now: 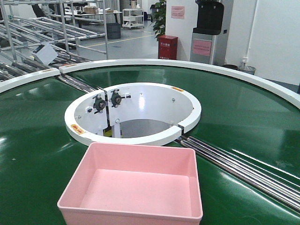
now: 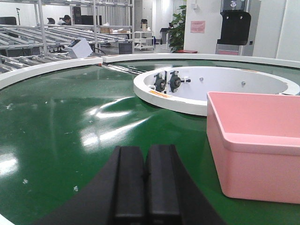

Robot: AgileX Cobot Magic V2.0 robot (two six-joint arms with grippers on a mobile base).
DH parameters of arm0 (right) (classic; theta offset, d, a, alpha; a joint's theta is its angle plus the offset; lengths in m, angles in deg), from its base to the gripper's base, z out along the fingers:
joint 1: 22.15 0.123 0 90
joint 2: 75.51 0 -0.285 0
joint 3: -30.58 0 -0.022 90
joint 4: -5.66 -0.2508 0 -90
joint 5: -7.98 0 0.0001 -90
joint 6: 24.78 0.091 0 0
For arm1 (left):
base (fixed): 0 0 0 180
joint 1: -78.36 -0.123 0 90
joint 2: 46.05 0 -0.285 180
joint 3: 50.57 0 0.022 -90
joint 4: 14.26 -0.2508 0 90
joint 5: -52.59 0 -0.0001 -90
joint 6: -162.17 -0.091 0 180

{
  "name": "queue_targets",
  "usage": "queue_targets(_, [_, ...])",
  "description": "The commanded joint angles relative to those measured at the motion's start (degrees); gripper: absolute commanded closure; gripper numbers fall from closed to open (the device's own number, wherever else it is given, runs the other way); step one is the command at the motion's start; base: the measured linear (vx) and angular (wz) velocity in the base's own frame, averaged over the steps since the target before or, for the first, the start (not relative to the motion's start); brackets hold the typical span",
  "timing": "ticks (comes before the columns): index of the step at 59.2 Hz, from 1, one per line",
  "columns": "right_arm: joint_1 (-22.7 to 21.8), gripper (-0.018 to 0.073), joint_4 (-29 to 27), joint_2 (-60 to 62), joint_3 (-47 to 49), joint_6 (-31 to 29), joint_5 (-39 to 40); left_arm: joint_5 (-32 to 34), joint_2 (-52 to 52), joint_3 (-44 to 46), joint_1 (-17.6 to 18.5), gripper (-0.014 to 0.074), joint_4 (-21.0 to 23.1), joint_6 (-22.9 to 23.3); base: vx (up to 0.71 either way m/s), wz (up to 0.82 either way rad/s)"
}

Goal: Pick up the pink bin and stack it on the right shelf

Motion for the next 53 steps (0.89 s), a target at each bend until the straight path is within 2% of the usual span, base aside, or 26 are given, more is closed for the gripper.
queue_targets(1, [-0.10, 0.0568, 0.56, 0.76, -0.14, -0.24, 4.62, 4.75, -1.15, -0.73, 0.16, 0.0602, -0.04, 0.27, 0.00, 0.00])
queue_targets(53, [-0.10, 0.0568, 0.56, 0.76, -0.14, -0.24, 5.09, 4.75, -1.15, -0.73, 0.16, 0.0602, -0.04, 0.27, 0.00, 0.00])
